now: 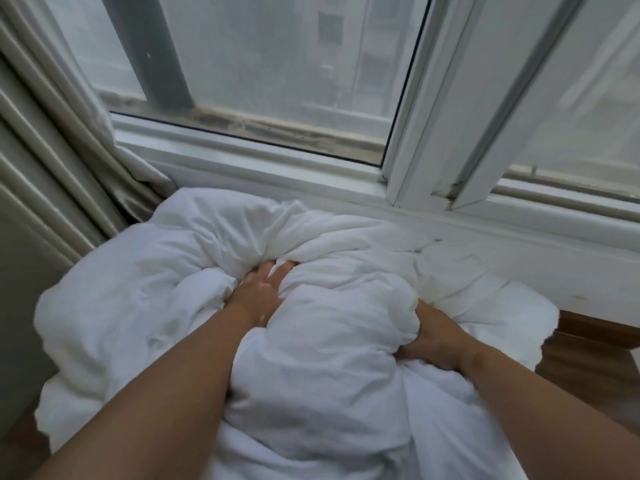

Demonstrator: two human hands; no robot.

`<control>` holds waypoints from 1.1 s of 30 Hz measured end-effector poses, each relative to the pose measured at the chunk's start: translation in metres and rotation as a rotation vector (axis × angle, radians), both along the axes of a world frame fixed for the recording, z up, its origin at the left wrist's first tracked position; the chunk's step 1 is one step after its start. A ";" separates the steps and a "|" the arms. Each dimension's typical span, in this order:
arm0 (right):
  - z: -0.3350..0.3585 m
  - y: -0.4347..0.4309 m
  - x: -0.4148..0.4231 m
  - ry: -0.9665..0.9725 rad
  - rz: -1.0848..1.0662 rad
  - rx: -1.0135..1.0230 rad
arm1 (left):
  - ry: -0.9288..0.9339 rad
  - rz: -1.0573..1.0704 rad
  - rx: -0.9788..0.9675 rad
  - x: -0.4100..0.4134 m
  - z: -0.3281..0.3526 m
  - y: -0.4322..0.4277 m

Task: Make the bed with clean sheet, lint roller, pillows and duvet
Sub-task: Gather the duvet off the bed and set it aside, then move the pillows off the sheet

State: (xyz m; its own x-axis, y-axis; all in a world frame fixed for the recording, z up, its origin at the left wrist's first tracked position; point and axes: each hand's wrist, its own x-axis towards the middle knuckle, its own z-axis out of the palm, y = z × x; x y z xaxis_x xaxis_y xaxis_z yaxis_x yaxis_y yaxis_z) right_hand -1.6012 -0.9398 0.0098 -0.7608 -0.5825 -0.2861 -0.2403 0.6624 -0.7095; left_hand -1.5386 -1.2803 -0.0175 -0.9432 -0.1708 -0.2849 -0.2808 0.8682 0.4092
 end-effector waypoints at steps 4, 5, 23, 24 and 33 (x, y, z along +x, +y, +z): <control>0.007 0.007 0.003 0.010 0.035 -0.027 | 0.038 0.068 0.086 0.014 0.033 0.005; 0.012 0.009 0.006 0.016 0.044 -0.038 | 0.061 0.095 0.109 0.022 0.044 0.006; 0.101 -0.006 0.251 0.545 0.671 -0.262 | 0.224 0.760 0.231 0.392 0.056 0.197; 0.089 -0.016 0.269 0.507 0.775 -0.173 | 0.162 0.793 0.233 0.418 0.045 0.206; -0.004 -0.110 0.402 0.414 1.414 0.371 | 0.046 1.339 0.410 0.626 -0.030 0.284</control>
State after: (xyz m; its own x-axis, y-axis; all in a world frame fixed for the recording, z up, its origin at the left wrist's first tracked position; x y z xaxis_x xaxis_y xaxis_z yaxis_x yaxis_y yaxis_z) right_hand -1.1991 -1.0502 0.0062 0.2833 -0.8251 -0.4888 -0.9458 -0.1559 -0.2850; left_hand -0.9122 -0.9964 -0.0477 -0.1426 -0.8504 -0.5063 -0.7700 -0.2261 0.5967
